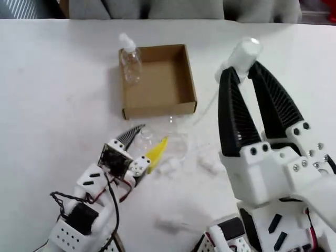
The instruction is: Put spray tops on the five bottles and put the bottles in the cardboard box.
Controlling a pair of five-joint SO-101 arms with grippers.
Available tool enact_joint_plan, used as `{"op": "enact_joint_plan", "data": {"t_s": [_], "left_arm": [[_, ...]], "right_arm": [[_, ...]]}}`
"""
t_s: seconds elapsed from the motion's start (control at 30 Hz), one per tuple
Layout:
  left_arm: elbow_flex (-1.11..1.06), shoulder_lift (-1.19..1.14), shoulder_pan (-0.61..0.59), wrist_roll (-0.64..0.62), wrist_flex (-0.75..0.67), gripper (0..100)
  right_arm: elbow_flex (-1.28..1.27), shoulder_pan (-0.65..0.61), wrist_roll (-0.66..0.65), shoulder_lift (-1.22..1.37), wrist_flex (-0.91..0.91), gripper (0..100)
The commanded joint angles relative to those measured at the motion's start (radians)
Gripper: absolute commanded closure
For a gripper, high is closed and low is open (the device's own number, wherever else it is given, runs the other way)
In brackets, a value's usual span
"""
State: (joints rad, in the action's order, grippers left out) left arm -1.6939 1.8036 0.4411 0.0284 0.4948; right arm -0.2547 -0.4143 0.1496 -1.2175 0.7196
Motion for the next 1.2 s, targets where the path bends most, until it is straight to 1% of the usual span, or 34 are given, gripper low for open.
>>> {"op": "enact_joint_plan", "data": {"t_s": [0.0,0.1,0.17,0.23,0.33,0.5,0.6,0.77,0.93,1.03,1.17], "left_arm": [[0.002,0.021,-0.044,0.009,0.018,87],[0.002,0.021,-0.104,0.009,0.018,87],[0.002,0.021,-0.116,0.009,0.021,87],[0.002,0.021,-0.117,0.009,0.021,87],[0.002,0.021,-0.117,0.012,0.021,87],[0.002,0.021,-0.113,0.017,0.044,87],[0.002,0.021,-0.113,0.017,0.049,87],[0.002,0.021,-0.116,0.017,0.049,87],[0.002,0.021,-0.116,0.017,0.049,87],[0.002,0.021,-0.116,0.017,0.049,87],[0.002,0.021,-0.116,0.017,0.049,87]], "right_arm": [[-0.141,0.002,0.052,-0.002,-0.173,98.1],[-0.305,0.002,0.057,-0.004,-0.346,98.1],[-0.394,0.002,0.057,-0.01,-0.438,98.1],[-0.454,0.002,0.057,-0.012,-0.492,98.1],[-0.512,-0.004,0.058,-0.004,-0.539,98.1],[-0.585,-0.11,0.049,-0.004,-0.581,98.1],[-0.62,-0.143,0.049,-0.002,-0.625,98.1],[-0.686,-0.154,0.049,-0.001,-0.693,98.1],[-0.729,-0.156,0.049,0.004,-0.716,98.1],[-0.729,-0.157,0.049,0.061,-0.727,98.1],[-0.729,-0.159,0.049,0.156,-0.825,98.1]]}}
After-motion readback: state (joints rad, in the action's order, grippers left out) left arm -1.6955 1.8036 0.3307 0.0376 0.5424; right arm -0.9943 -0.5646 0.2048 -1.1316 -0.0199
